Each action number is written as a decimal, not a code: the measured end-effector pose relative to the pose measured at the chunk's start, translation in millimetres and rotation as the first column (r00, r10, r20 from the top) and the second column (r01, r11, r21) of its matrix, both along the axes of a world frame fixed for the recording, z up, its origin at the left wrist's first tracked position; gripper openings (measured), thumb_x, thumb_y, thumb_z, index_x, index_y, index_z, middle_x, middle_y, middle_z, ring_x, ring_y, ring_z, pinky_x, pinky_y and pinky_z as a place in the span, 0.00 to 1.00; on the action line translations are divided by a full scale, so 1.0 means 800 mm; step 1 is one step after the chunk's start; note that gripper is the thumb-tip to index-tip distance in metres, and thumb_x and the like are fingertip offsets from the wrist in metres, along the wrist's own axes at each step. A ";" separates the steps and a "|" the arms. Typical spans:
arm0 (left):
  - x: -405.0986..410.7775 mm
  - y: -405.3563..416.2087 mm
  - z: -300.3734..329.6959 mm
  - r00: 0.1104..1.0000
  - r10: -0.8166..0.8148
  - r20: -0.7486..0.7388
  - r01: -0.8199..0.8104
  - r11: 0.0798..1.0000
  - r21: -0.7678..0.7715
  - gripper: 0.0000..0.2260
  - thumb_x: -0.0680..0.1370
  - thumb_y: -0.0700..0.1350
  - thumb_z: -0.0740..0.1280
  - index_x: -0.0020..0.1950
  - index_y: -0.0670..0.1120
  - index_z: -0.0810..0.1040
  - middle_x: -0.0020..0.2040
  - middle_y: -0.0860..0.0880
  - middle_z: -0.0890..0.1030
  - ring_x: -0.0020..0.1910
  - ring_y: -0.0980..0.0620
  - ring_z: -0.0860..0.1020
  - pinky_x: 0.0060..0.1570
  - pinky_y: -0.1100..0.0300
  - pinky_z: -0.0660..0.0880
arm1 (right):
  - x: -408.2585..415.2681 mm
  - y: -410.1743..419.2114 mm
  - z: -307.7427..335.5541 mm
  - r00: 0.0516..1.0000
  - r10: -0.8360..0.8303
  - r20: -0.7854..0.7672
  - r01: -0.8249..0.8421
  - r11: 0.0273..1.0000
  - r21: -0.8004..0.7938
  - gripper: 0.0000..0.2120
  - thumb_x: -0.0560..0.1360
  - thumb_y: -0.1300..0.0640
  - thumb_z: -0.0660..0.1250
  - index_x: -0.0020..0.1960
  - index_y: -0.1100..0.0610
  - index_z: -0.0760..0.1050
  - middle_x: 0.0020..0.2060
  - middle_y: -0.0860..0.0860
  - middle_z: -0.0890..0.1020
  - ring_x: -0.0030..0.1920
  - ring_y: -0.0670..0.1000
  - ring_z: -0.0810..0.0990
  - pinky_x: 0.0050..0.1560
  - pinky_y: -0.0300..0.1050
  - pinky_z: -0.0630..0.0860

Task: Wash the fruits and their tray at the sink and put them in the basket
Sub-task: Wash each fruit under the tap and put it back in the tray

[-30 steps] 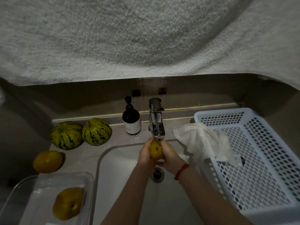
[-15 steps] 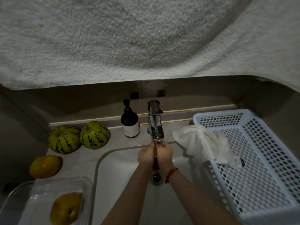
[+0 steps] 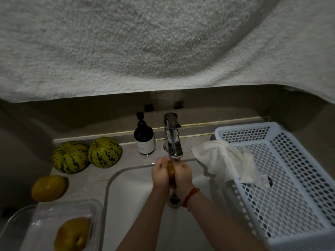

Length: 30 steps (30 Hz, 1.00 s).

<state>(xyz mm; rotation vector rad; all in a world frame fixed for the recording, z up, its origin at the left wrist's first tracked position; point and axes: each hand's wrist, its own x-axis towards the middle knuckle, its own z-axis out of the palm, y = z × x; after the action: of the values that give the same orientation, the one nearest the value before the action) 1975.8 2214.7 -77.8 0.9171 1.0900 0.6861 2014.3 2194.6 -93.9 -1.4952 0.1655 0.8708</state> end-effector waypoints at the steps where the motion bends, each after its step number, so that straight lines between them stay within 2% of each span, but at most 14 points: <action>1: -0.001 0.002 -0.003 0.999 -0.048 -0.023 0.049 0.995 0.087 0.11 0.81 0.37 0.57 0.41 0.43 0.74 0.38 0.46 0.75 0.36 0.51 0.74 0.32 0.67 0.75 | 0.005 -0.003 0.003 0.994 0.014 -0.110 -0.015 1.000 -0.002 0.06 0.75 0.58 0.67 0.47 0.60 0.77 0.43 0.59 0.80 0.48 0.61 0.80 0.46 0.54 0.79; 3: -0.001 0.009 -0.006 0.988 -0.129 -0.082 0.142 0.972 0.185 0.10 0.81 0.37 0.57 0.42 0.45 0.74 0.39 0.47 0.75 0.40 0.50 0.74 0.40 0.62 0.73 | 0.015 -0.010 0.008 0.982 0.079 -0.172 -0.082 0.997 -0.009 0.12 0.76 0.51 0.65 0.49 0.60 0.77 0.46 0.59 0.80 0.49 0.61 0.80 0.51 0.57 0.78; 5: 0.002 0.010 -0.004 0.982 -0.157 -0.101 0.174 0.966 0.191 0.12 0.82 0.38 0.56 0.42 0.46 0.73 0.39 0.47 0.75 0.39 0.50 0.73 0.42 0.60 0.72 | 0.015 -0.013 0.009 0.995 0.103 0.019 -0.101 0.993 -0.068 0.11 0.79 0.51 0.61 0.42 0.56 0.75 0.40 0.55 0.79 0.42 0.56 0.79 0.42 0.49 0.79; 6: 0.003 0.010 -0.001 0.988 -0.139 -0.068 0.147 0.979 0.141 0.12 0.82 0.38 0.54 0.42 0.45 0.73 0.39 0.46 0.75 0.38 0.51 0.74 0.41 0.61 0.73 | 0.012 -0.013 0.009 0.970 0.131 0.206 -0.109 0.987 -0.115 0.12 0.79 0.53 0.59 0.40 0.56 0.74 0.37 0.54 0.78 0.40 0.56 0.79 0.39 0.47 0.78; 8: 0.007 0.011 0.003 0.994 -0.081 0.068 0.089 0.988 -0.127 0.12 0.82 0.43 0.54 0.48 0.42 0.75 0.43 0.42 0.77 0.43 0.48 0.76 0.44 0.60 0.75 | -0.002 -0.014 0.004 0.839 0.203 0.505 -0.153 0.978 -0.140 0.09 0.79 0.58 0.57 0.45 0.59 0.74 0.40 0.58 0.79 0.44 0.59 0.79 0.44 0.53 0.78; 10: 0.003 0.014 0.006 0.991 -0.073 0.111 0.112 0.910 -0.399 0.17 0.81 0.52 0.56 0.56 0.41 0.76 0.51 0.39 0.79 0.52 0.43 0.77 0.53 0.54 0.74 | -0.010 -0.017 0.000 0.817 0.194 0.543 -0.194 0.979 -0.059 0.08 0.80 0.60 0.56 0.51 0.59 0.73 0.45 0.58 0.79 0.48 0.57 0.79 0.49 0.52 0.77; 12: -0.001 0.018 0.011 0.989 -0.133 0.070 0.150 0.865 -0.479 0.19 0.78 0.57 0.61 0.58 0.42 0.76 0.54 0.39 0.80 0.55 0.42 0.77 0.53 0.50 0.74 | -0.006 -0.024 -0.002 0.823 0.216 0.525 -0.269 0.963 0.024 0.09 0.80 0.57 0.56 0.55 0.58 0.73 0.47 0.50 0.78 0.49 0.50 0.78 0.48 0.39 0.75; 14: -0.001 0.018 0.016 0.984 -0.180 0.007 0.159 0.848 -0.505 0.18 0.76 0.55 0.66 0.57 0.42 0.76 0.56 0.38 0.80 0.56 0.40 0.77 0.56 0.47 0.74 | -0.001 -0.030 -0.009 0.752 0.305 0.584 -0.358 0.934 -0.026 0.09 0.80 0.56 0.56 0.55 0.58 0.72 0.44 0.44 0.75 0.48 0.48 0.74 0.49 0.40 0.72; 17: 0.006 0.007 0.014 0.984 -0.146 -0.102 0.106 0.940 -0.326 0.08 0.79 0.48 0.64 0.47 0.44 0.76 0.50 0.40 0.79 0.52 0.40 0.77 0.56 0.47 0.75 | 0.003 -0.027 -0.008 0.870 0.168 0.464 -0.197 0.980 0.016 0.11 0.81 0.59 0.56 0.42 0.58 0.72 0.36 0.54 0.75 0.42 0.55 0.76 0.49 0.57 0.76; 19: 0.010 -0.002 0.000 0.978 -0.103 -0.182 0.101 0.995 -0.019 0.09 0.81 0.42 0.59 0.42 0.46 0.74 0.43 0.43 0.77 0.47 0.42 0.77 0.49 0.52 0.76 | 0.008 -0.021 0.002 0.938 0.076 0.337 -0.103 0.993 0.062 0.13 0.80 0.61 0.57 0.38 0.57 0.73 0.34 0.56 0.76 0.40 0.56 0.76 0.50 0.58 0.77; 22: 0.011 -0.013 -0.008 0.980 -0.111 -0.163 0.159 0.934 0.320 0.12 0.81 0.40 0.57 0.39 0.51 0.71 0.35 0.49 0.74 0.36 0.50 0.73 0.36 0.59 0.70 | 0.020 -0.013 0.016 0.987 0.068 0.145 -0.074 0.997 0.037 0.13 0.78 0.59 0.60 0.36 0.57 0.75 0.35 0.56 0.77 0.42 0.57 0.77 0.50 0.56 0.76; 27: 0.017 -0.012 -0.013 0.969 -0.160 -0.187 0.215 0.922 0.322 0.08 0.80 0.46 0.57 0.41 0.53 0.70 0.43 0.46 0.75 0.43 0.49 0.77 0.46 0.56 0.75 | 0.030 -0.027 0.020 0.925 0.209 -0.316 -0.178 0.976 0.125 0.21 0.76 0.42 0.61 0.52 0.60 0.79 0.44 0.58 0.80 0.48 0.57 0.79 0.51 0.50 0.76; 28: 0.013 -0.012 -0.015 0.971 -0.161 -0.177 0.210 0.929 0.304 0.09 0.81 0.46 0.56 0.42 0.53 0.70 0.44 0.44 0.75 0.44 0.48 0.77 0.47 0.56 0.76 | 0.027 -0.028 0.018 0.927 0.215 -0.308 -0.183 0.975 0.128 0.22 0.76 0.42 0.61 0.54 0.61 0.78 0.46 0.59 0.81 0.50 0.58 0.79 0.53 0.51 0.77; 30: 0.007 -0.013 -0.014 0.988 -0.142 -0.063 0.152 0.968 0.200 0.10 0.82 0.44 0.55 0.44 0.49 0.73 0.42 0.45 0.75 0.40 0.50 0.77 0.40 0.61 0.76 | 0.020 -0.029 0.005 0.979 0.198 -0.047 -0.197 0.980 0.026 0.19 0.77 0.44 0.61 0.50 0.59 0.79 0.45 0.58 0.82 0.48 0.57 0.81 0.51 0.52 0.79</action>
<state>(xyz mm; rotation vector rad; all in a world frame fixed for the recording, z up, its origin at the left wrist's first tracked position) 1981.1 2204.4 -89.0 1.1843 0.9945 0.6631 2030.4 2171.7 -90.2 -1.4885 0.0435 1.0663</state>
